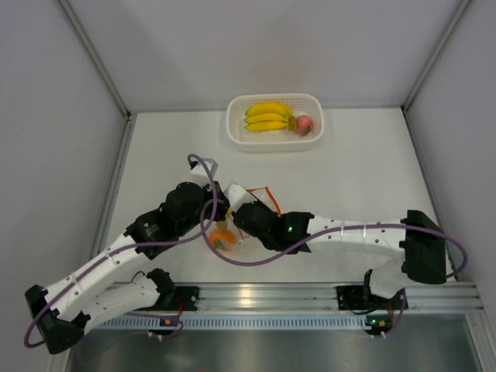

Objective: Open the zip-top bag and remove the fake food

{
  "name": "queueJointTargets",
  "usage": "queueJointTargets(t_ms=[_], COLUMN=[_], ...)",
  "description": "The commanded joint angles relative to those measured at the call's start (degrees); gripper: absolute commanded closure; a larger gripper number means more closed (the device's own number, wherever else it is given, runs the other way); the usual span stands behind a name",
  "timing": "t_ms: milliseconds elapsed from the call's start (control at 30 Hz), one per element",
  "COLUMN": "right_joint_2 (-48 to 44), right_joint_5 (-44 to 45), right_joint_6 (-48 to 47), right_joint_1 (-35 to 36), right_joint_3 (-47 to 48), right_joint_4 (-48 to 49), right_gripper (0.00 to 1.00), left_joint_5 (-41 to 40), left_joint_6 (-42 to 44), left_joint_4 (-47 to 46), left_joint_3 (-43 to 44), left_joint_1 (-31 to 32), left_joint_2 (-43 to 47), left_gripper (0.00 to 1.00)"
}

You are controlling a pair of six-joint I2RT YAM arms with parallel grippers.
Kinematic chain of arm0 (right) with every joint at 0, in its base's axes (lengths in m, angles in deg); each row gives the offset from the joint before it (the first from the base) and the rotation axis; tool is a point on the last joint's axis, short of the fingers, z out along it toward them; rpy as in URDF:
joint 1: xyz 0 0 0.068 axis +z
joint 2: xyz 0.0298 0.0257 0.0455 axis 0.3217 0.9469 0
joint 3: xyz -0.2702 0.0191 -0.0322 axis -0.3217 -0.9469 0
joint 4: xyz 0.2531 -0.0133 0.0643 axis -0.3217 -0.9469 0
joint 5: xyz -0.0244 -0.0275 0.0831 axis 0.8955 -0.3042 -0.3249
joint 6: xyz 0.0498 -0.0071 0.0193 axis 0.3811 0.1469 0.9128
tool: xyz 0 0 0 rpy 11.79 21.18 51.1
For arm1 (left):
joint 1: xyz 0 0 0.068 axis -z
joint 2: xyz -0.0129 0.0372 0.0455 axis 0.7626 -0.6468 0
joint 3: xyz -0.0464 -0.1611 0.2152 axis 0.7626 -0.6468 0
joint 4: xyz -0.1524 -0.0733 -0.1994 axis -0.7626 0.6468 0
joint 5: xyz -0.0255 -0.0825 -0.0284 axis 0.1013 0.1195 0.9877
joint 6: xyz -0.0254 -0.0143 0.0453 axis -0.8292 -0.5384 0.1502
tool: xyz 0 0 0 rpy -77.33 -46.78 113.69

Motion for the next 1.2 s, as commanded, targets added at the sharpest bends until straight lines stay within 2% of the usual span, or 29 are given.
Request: queueJointTargets(t_ms=[0, 167, 300, 500, 700, 867, 967, 1167], right_joint_2=[-4.55, -5.44, -5.27, -7.63, -11.05, -12.12, -10.98, -4.31], right_joint_5=[0.39, 4.08, 4.17, 4.97, 0.76, -5.75, -7.34, -5.06], right_joint_6=[-4.13, -5.54, -2.90, -1.93, -6.49, -7.82, -8.17, -10.54], right_joint_1=[0.50, -0.12, -3.80, -5.13, -4.96, -4.78, -4.61, -2.32], right_joint_3=[2.13, 2.75, 3.27, 3.10, 4.24, 5.56, 6.96, 10.56], right_joint_4=[1.60, 1.60, 1.86, 2.48, -0.33, -2.36, -3.67, -5.26], right_gripper=[1.00, 1.00, 1.00, 1.00, 1.00, 1.00, 1.00, 1.00], left_joint_5=[-0.84, -0.14, 1.71, -3.64, -9.62, -9.89, -8.93, -6.03], left_joint_6=[0.96, 0.70, 0.52, 1.14, -0.01, 0.43, 1.31, 3.94], left_joint_4=[-0.11, -0.10, -0.19, 1.12, 2.89, 2.80, 2.80, 2.80], left_joint_3=[1.08, 0.90, 0.99, 1.60, 3.54, 5.99, 8.10, 10.92], left_joint_1=[0.15, 0.15, 0.15, 0.15, 0.15, 0.15, 0.15, 0.24], left_joint_2=[-0.68, -1.12, -0.69, -0.51, -2.88, -5.78, -6.92, -6.93], left_gripper=[1.00, 1.00, 1.00, 1.00, 1.00, 1.00, 1.00, 1.00])
